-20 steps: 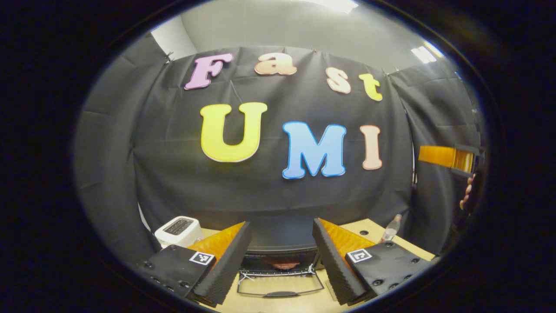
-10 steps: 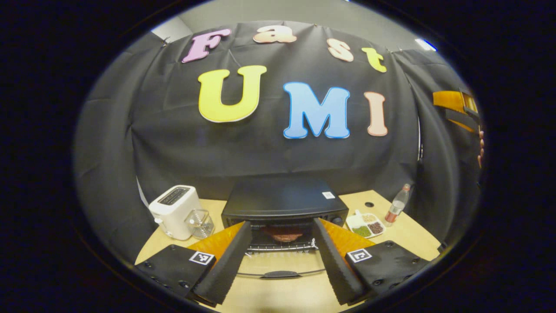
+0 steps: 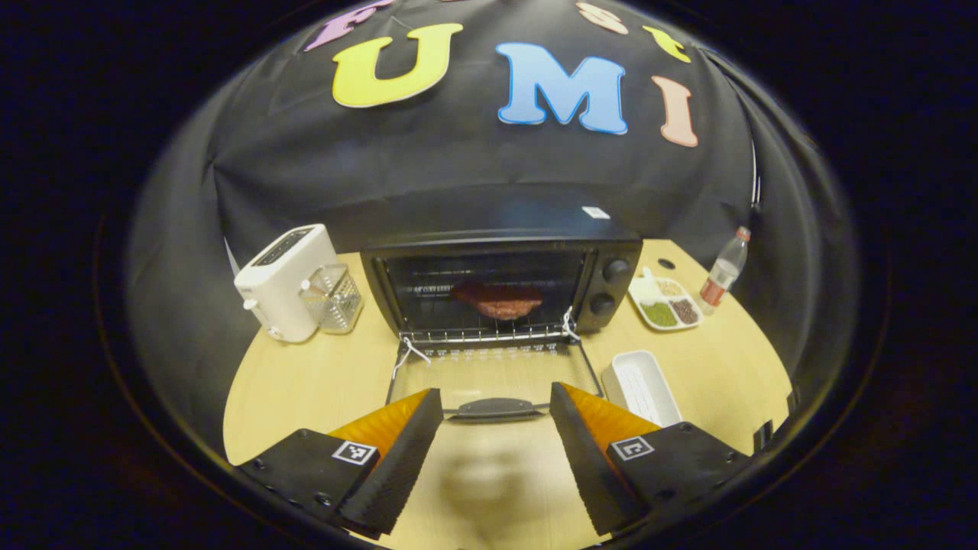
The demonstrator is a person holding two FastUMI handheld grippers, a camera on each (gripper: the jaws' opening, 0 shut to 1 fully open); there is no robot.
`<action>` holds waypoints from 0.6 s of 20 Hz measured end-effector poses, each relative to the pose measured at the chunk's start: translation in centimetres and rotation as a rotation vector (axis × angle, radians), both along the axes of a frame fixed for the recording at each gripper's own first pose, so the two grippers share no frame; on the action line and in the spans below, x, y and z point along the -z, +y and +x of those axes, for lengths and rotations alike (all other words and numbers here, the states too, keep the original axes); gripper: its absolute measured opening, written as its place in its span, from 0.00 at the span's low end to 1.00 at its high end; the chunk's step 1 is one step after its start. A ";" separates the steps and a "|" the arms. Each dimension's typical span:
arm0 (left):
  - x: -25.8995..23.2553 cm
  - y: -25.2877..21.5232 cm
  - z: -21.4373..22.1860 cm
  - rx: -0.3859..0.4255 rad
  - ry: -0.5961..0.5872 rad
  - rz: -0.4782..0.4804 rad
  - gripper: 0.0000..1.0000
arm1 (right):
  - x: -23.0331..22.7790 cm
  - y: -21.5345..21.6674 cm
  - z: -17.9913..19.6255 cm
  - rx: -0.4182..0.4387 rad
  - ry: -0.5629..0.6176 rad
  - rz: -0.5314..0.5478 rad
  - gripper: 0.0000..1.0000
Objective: Open the electric oven with the left hand, put the food in, and close the electric oven.
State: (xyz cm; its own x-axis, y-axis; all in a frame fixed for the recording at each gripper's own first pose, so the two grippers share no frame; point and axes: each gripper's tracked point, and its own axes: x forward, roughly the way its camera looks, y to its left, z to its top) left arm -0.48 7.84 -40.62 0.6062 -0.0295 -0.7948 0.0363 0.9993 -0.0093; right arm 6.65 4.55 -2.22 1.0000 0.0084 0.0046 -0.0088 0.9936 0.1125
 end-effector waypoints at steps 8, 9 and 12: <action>7.8 -0.3 -1.8 -0.008 0.263 -0.001 0.96 | 1.2 -2.5 0.7 0.044 0.027 0.005 0.98; 8.5 -0.2 -1.5 -0.014 0.277 -0.002 1.00 | 1.3 -2.8 0.8 0.050 0.034 0.002 0.98; 10.1 -0.1 -1.6 -0.039 0.336 -0.015 1.00 | 1.7 -3.4 1.0 0.060 0.050 -0.005 0.98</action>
State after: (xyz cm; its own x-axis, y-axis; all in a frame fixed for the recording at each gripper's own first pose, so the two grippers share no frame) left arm -2.04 7.75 -50.70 0.3112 -0.0250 -0.9500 -0.0091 0.9995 -0.0293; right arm 7.68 1.17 -3.94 0.9976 -0.0520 -0.0452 0.0566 0.9927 0.1067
